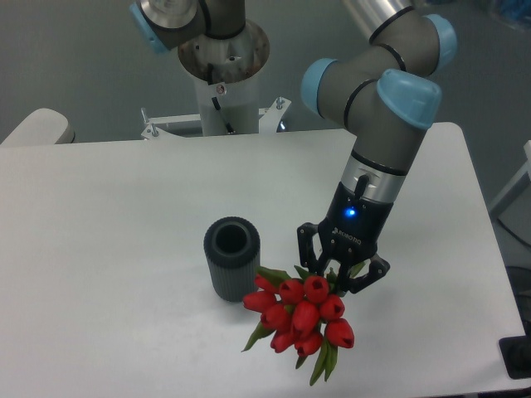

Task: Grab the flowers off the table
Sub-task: 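Lift the gripped tulips up off the table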

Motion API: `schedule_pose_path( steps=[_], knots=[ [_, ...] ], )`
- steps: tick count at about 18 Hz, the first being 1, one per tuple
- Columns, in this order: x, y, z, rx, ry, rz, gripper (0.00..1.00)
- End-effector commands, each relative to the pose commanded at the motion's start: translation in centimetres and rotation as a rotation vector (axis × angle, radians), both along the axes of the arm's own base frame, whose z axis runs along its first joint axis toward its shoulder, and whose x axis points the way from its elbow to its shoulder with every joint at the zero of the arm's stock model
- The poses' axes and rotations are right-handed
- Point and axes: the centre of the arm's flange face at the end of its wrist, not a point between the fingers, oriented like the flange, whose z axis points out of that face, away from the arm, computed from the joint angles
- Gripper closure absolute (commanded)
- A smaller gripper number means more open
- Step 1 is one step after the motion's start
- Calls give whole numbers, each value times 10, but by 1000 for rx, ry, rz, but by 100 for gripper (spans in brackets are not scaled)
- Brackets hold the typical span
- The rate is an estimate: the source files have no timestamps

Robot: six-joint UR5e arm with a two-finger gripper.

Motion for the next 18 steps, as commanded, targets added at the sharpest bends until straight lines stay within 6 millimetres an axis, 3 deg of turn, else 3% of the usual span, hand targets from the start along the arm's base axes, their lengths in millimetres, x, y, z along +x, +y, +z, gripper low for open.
schedule_pose_path(
  steps=[5,18],
  knots=[
    [-15,-17,7,100,-73,13,69],
    [-19,-22,9,156,-93,-5,69]
  ],
)
